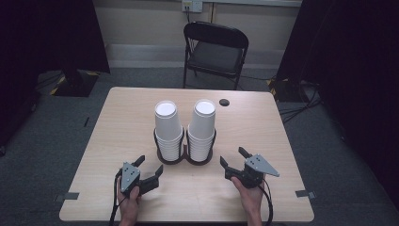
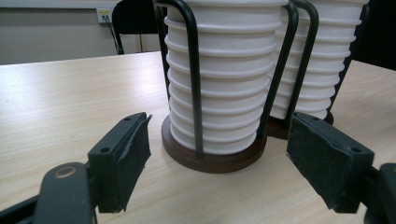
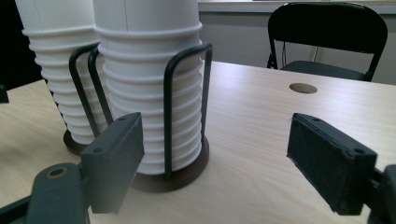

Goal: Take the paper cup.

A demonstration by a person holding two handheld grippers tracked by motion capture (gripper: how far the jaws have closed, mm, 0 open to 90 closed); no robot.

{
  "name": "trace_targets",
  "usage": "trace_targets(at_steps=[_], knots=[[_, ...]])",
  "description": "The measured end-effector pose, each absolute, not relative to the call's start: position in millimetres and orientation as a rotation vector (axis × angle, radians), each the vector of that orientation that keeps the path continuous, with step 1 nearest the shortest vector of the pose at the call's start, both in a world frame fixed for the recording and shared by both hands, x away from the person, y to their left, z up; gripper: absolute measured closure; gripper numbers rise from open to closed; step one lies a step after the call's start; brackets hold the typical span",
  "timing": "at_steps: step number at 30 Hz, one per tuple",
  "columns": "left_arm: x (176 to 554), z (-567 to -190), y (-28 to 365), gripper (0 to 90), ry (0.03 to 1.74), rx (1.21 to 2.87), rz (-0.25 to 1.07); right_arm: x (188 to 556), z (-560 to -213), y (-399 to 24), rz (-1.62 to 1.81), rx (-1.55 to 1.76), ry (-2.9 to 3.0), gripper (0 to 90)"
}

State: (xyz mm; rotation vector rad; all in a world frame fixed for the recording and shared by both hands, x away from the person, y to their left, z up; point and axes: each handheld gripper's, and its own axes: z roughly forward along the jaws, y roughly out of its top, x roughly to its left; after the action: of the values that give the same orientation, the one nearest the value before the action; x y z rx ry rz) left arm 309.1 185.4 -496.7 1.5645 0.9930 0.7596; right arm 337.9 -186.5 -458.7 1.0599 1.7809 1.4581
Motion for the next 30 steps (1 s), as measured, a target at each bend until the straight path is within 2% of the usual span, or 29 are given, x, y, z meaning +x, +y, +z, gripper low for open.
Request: trace_targets(at_steps=[10, 19, 30], knots=[[307.3, -497.0, 184.8, 19.5, 0.992, 1.551, 0.773, 339.0, -441.6, -181.6, 1.468, 1.057, 1.802, 18.5], [307.4, -496.9, 184.8, 18.1, 0.987, 1.557, 0.776, 349.3, -418.8, -172.2, 1.558, 1.037, 1.812, 14.1], [307.1, -497.1, 185.0, 17.0, 0.992, 1.549, 0.772, 366.3, -391.3, -155.9, 1.608, 0.967, 1.843, 14.4]])
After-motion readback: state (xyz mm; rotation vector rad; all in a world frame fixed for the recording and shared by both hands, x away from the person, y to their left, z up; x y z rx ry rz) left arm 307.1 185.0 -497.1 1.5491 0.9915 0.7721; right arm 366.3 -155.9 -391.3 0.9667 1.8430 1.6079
